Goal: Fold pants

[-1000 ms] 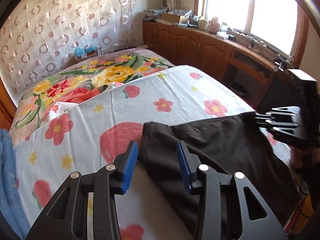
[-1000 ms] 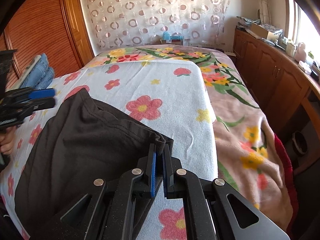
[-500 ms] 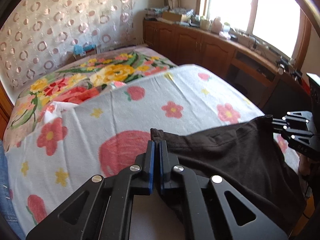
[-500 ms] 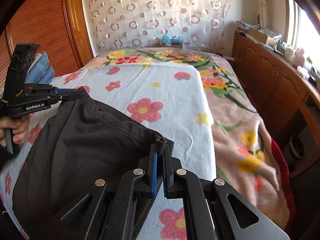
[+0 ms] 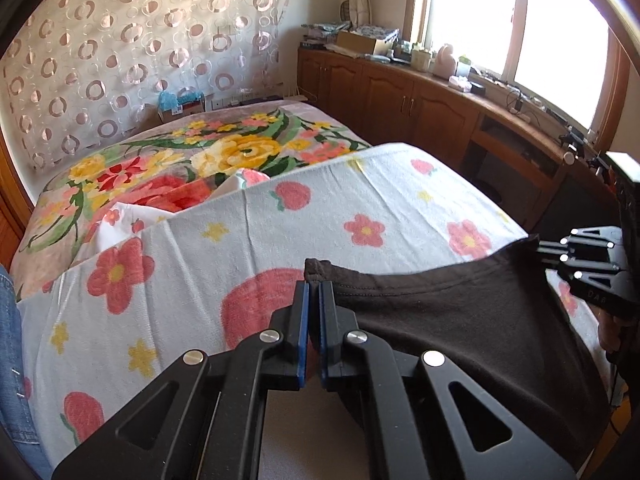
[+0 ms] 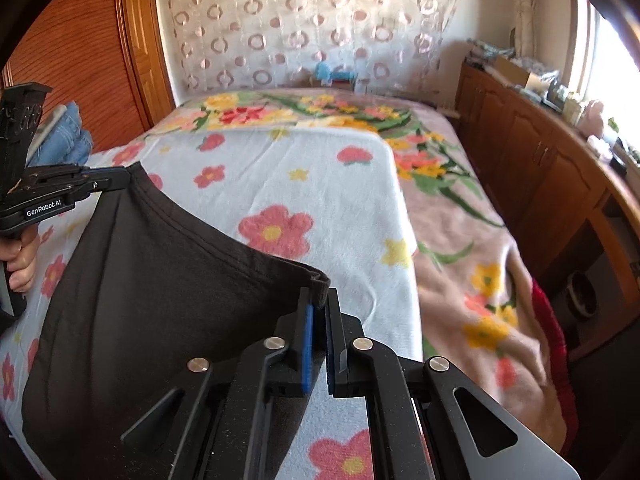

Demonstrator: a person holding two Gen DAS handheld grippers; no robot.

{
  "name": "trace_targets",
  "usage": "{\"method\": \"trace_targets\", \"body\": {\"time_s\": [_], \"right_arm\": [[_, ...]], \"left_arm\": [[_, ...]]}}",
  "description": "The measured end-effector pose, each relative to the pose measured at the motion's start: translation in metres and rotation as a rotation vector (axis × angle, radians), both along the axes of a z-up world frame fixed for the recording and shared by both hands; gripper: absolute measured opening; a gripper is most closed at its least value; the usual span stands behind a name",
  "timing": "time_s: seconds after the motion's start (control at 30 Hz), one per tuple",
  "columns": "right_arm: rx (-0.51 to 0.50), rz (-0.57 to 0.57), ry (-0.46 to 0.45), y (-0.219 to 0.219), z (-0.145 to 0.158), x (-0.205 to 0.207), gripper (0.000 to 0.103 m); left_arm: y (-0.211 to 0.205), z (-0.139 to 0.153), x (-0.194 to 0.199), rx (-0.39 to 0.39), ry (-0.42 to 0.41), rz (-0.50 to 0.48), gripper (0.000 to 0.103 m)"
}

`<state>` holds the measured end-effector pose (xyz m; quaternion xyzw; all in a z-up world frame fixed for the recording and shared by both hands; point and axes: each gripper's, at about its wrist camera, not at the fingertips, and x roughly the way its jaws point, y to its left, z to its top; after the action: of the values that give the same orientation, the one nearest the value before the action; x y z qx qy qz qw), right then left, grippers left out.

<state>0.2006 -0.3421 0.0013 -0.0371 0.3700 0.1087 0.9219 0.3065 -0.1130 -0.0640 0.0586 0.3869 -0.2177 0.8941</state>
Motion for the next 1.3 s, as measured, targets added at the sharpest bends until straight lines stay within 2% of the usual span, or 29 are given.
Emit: {"method": "trace_targets", "body": {"time_s": [0.03, 0.1, 0.13, 0.17, 0.43, 0.53, 0.63, 0.67, 0.73, 0.8, 0.9, 1.07, 1.3], "right_arm": [[0.002, -0.003, -0.004, 0.0, 0.001, 0.0, 0.004], [-0.004, -0.006, -0.004, -0.001, 0.003, -0.001, 0.021], [-0.018, -0.022, -0.005, -0.001, 0.003, -0.001, 0.037], [-0.024, -0.031, -0.005, -0.003, 0.005, 0.0, 0.044], [0.034, -0.016, 0.03, -0.008, 0.004, 0.003, 0.044], [0.034, 0.013, 0.027, -0.003, 0.005, 0.001, 0.027], [0.051, 0.045, 0.033, -0.001, 0.005, 0.002, 0.007], [0.061, 0.062, 0.039, -0.001, 0.004, 0.002, 0.007], [0.066, 0.071, 0.037, -0.003, 0.004, 0.002, 0.006], [0.089, 0.085, 0.022, -0.005, 0.007, -0.003, 0.006], [0.102, 0.08, -0.036, -0.007, 0.02, -0.018, 0.006], [0.104, 0.078, -0.159, -0.002, 0.053, -0.056, 0.006], [0.1, 0.102, -0.288, 0.01, 0.094, -0.111, 0.006]], "left_arm": [[0.0, -0.002, 0.0, 0.006, 0.004, -0.001, 0.005], [-0.001, -0.004, 0.001, 0.013, 0.01, -0.001, 0.005], [-0.001, -0.006, 0.002, 0.016, 0.016, 0.0, 0.005], [-0.001, -0.007, 0.003, 0.018, 0.019, 0.001, 0.005], [-0.004, -0.015, 0.005, 0.032, 0.047, -0.004, 0.006], [-0.004, -0.015, 0.006, 0.044, 0.04, 0.002, 0.012], [-0.004, -0.016, 0.005, 0.046, 0.039, -0.005, 0.011], [-0.005, -0.015, 0.004, 0.041, 0.044, -0.011, 0.005], [-0.004, -0.012, 0.0, 0.024, 0.048, -0.022, 0.004], [-0.004, -0.003, -0.009, 0.02, 0.015, -0.018, 0.004], [0.002, 0.021, -0.025, -0.024, -0.043, -0.01, 0.004], [0.012, 0.07, -0.062, -0.053, -0.155, -0.003, 0.003], [0.033, 0.119, -0.112, -0.089, -0.273, 0.015, 0.003]]}}
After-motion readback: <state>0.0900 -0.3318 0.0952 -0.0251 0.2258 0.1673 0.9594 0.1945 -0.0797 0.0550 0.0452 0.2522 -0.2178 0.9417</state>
